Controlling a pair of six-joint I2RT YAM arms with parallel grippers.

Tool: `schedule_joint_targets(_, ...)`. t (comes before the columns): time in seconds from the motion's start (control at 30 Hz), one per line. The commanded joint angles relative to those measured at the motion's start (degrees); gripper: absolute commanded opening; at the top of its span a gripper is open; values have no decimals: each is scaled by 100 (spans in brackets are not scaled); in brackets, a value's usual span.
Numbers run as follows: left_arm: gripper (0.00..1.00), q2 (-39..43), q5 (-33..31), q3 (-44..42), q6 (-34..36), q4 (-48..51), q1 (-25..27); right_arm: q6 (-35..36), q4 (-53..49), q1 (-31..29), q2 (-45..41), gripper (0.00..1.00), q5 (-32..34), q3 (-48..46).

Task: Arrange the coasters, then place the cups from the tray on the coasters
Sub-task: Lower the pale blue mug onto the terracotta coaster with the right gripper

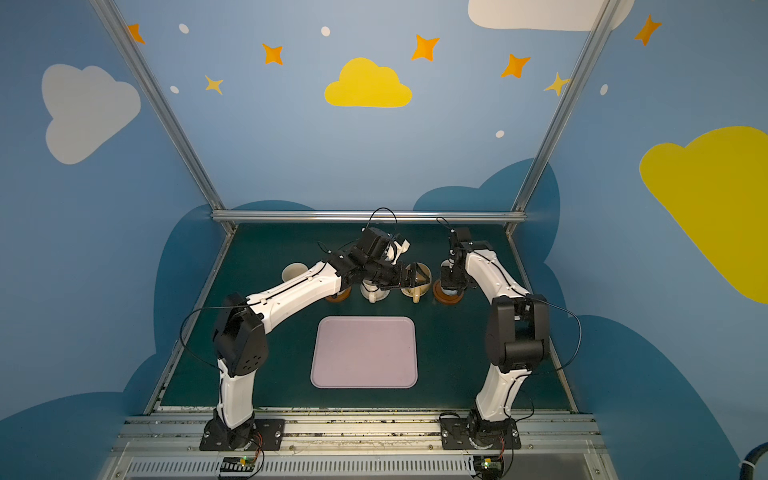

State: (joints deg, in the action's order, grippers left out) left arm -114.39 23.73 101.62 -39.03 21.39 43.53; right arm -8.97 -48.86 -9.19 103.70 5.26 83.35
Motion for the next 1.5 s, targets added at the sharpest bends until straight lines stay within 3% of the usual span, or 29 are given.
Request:
schedule_joint_targets(0.0, 100, 31, 8, 0, 17, -7, 5, 9, 296, 21, 34, 0, 19, 112)
schedule_joint_targets(0.73, 100, 268, -10, -379, -26, -227, -11, -157, 557, -61, -168, 0, 98, -759)
schedule_joint_targets(1.37, 100, 339, -34, -545, -94, -353, -29, -174, 399, -163, -269, 0, 251, -851)
schedule_joint_targets(1.47, 100, 354, -32, -582, -105, -391, -31, -218, 441, -140, -280, 22, 77, -905)
